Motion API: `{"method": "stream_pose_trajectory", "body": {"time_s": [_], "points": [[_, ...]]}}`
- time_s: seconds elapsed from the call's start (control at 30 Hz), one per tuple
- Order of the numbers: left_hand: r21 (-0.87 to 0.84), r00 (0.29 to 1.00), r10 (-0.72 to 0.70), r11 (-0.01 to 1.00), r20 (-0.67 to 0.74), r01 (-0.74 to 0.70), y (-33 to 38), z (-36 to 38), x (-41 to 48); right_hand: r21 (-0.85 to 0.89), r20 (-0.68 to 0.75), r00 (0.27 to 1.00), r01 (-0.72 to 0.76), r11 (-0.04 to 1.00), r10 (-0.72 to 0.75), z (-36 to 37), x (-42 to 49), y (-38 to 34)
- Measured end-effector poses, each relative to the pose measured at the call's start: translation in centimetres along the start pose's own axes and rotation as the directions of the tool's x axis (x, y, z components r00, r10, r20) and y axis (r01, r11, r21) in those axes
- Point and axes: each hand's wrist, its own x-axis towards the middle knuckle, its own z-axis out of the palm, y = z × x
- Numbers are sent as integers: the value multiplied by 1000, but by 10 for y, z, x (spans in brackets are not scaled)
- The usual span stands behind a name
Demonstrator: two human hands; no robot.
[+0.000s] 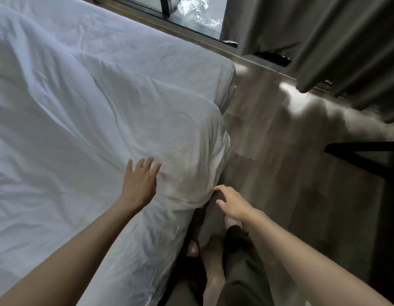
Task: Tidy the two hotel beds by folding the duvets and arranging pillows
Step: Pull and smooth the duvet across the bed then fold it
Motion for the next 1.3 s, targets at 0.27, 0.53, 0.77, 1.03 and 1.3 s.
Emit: {"method": "stream_pose_trajectory", "body": {"time_s": [0.27,0.53,0.77,1.03,1.3], "points": [[-94,979,105,988,-173,-122,64,-7,106,256,-320,930,-101,962,183,-64,82,57],[-78,971,-30,997,-238,12,90,57,220,494,-318,905,-96,864,283,-92,203,118],[-7,920,-102,994,-378,107,86,97,244,677,-180,933,-111,727,310,-88,302,138],[14,869,-123,989,-480,148,89,117,250,841,82,938,-246,482,337,-78,380,155],[-25,882,-169,984,-439,177,90,116,250,900,-128,869,-101,424,479,-76,342,162]]}}
